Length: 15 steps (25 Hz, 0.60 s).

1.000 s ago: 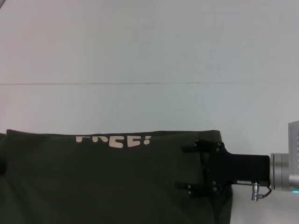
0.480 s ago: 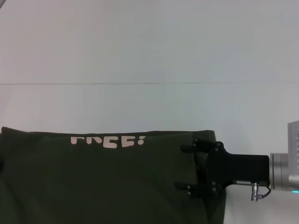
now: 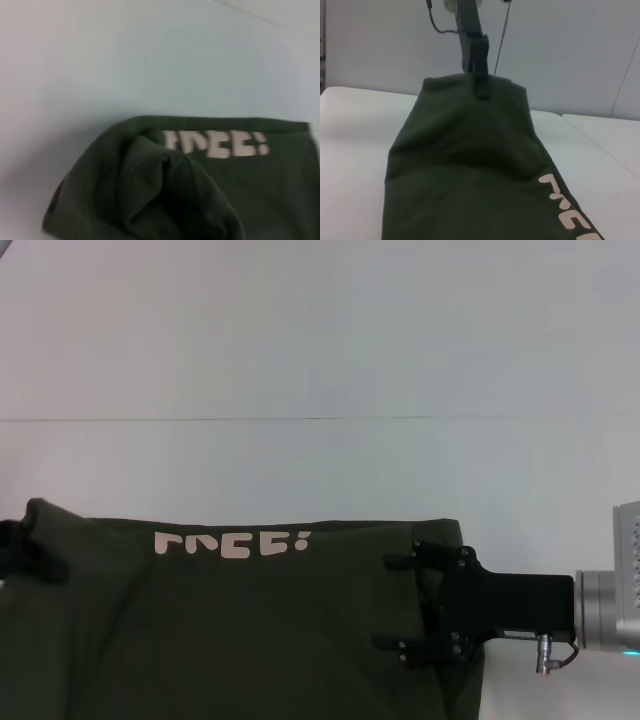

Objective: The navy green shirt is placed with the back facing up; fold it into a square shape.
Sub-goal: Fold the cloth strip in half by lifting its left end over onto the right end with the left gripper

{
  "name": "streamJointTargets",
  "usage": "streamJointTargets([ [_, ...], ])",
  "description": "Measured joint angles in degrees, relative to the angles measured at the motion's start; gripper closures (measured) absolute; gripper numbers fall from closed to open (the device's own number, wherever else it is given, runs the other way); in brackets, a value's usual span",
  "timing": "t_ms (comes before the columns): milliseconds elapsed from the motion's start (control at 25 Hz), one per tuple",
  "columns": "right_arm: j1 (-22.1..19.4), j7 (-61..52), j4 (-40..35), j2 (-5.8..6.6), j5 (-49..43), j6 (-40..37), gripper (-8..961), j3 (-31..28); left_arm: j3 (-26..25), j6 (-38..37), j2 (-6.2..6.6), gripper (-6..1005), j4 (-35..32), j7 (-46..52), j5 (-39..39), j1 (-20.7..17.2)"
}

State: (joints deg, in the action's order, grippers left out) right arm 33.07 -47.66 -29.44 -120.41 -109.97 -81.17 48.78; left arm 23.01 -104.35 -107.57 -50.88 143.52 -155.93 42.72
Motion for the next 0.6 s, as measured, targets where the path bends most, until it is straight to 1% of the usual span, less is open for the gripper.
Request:
streamJointTargets([
  [160,-0.4,0.2,0.0,0.0,0.4,0.1,34,0.0,0.2,-1.5,-0.31,936,1.5,1.3,4.1,0.9],
  [360,-1.1,1.4,-0.2,0.13,1.5,0.3,34,-0.6,0.4,-2.4,-0.93,936,5.0,1.8,9.7,2.3],
  [440,-1.7,2.1,-0.4,0.25,3.0,0.5,33,-0.7,0.4,-2.4,-1.46,935,6.0,1.8,11.2,2.8],
  [560,-2.4,2.7,-0.7,0.38,4.5,0.6,33,-1.1,0.5,-1.9,-2.98,935,8.1,1.8,13.1,4.0],
  [600,-2.5,2.9,-0.8,0.4,4.7,0.8,33,-1.5,0.5,-1.9,-2.98,935,8.1,1.8,13.1,4.0],
])
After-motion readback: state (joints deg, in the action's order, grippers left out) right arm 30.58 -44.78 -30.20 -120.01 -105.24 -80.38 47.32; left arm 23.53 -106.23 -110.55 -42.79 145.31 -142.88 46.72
